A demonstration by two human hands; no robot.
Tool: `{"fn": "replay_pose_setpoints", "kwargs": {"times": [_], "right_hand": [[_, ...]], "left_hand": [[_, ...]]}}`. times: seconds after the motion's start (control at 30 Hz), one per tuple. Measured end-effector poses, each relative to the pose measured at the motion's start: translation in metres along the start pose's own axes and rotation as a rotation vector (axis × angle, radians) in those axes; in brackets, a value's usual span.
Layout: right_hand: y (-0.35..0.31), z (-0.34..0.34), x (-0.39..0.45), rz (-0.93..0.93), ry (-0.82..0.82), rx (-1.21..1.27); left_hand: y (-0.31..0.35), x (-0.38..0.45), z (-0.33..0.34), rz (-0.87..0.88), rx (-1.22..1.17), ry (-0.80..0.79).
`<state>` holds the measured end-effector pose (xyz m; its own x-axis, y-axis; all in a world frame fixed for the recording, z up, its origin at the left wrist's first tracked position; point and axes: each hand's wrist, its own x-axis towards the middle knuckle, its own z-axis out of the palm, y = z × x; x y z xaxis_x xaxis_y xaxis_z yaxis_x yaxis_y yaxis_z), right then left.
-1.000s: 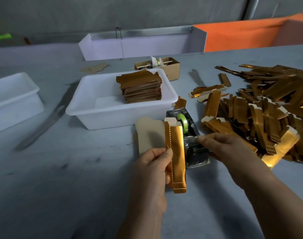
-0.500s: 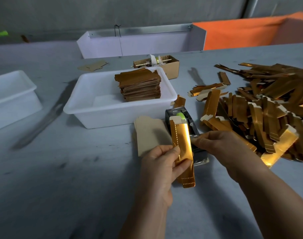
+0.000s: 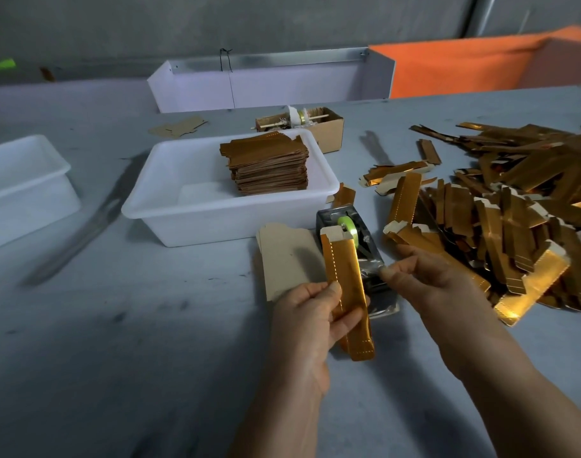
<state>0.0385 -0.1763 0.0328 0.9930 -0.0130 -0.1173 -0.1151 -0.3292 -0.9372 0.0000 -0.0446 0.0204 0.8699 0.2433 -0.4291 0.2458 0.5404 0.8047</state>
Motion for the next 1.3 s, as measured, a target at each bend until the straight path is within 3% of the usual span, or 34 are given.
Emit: {"fn": "replay_pose_setpoints", "kwargs": {"times": [0.3,0.77,0.97,1.17,1.3], "right_hand": [[0.01,0.007,-0.007,-0.138,0.105,-0.189],[0.028,0.014,-0.01,-0.202,0.119,-0.133],[0.024,0.012,-0.006,-0.298,0.156,-0.415],[0.023,-0.007,-0.017,-0.158,0.142,-0.066],[0.007,-0.022,-0.032,-0.135,-0.003,0.102]], "left_hand": [[-0.001,0.003,0.01,0.16,0.265,0.023],[-0.001,-0.002,0.019,0.226,0.4,-0.002],[0.0,0.0,0.02,0.205,0.467,0.024],[0.007,-0.006,0.02,0.136,0.48,0.011],[0.013,-0.015,0.018,0.032,0.319,-0.041]]}}
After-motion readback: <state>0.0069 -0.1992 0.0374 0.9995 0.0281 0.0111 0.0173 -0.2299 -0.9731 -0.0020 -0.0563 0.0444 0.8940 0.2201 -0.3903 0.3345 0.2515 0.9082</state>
